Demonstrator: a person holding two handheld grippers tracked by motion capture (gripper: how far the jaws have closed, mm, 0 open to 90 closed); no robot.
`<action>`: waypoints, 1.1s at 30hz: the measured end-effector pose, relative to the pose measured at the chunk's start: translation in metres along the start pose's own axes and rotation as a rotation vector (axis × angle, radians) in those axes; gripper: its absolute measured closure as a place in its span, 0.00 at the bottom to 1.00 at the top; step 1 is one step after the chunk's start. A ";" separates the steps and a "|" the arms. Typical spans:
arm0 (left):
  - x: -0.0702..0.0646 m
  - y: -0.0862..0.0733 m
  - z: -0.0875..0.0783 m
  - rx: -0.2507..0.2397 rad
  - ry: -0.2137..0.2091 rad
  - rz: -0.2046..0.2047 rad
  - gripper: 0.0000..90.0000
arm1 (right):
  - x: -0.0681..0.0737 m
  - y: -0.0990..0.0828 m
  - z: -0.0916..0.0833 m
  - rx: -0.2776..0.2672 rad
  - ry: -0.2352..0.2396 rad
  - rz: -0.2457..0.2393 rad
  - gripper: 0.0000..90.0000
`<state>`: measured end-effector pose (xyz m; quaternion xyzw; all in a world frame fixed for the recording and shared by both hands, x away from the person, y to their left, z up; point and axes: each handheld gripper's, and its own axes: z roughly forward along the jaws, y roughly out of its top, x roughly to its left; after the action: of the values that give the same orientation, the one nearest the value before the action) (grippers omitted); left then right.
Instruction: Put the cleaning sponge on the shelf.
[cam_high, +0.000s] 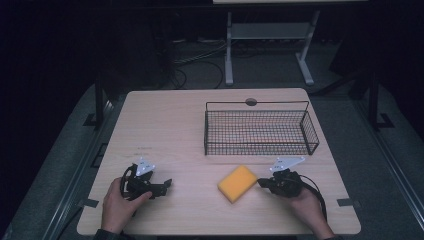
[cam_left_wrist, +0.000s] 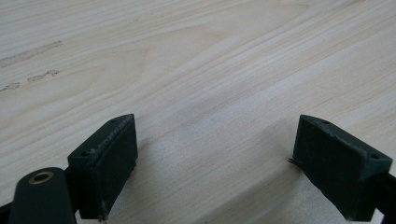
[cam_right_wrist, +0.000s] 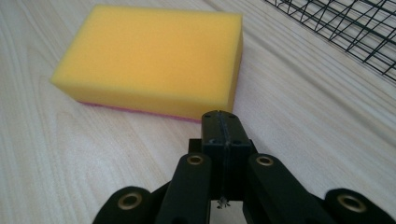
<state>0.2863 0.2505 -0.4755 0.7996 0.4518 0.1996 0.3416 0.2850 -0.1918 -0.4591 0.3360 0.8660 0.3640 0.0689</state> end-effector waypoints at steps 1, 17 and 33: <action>0.000 0.000 0.000 0.000 0.000 0.000 0.14 | 0.000 0.000 0.001 0.002 0.001 0.004 1.00; 0.000 0.000 0.000 0.000 0.000 0.000 0.14 | -0.002 0.014 0.012 0.005 -0.008 -0.014 1.00; 0.000 0.000 0.000 0.000 -0.001 0.000 0.14 | -0.004 0.032 0.028 -0.002 -0.008 -0.029 1.00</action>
<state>0.2863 0.2505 -0.4755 0.7997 0.4516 0.1991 0.3419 0.3157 -0.1617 -0.4581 0.3249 0.8702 0.3622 0.0781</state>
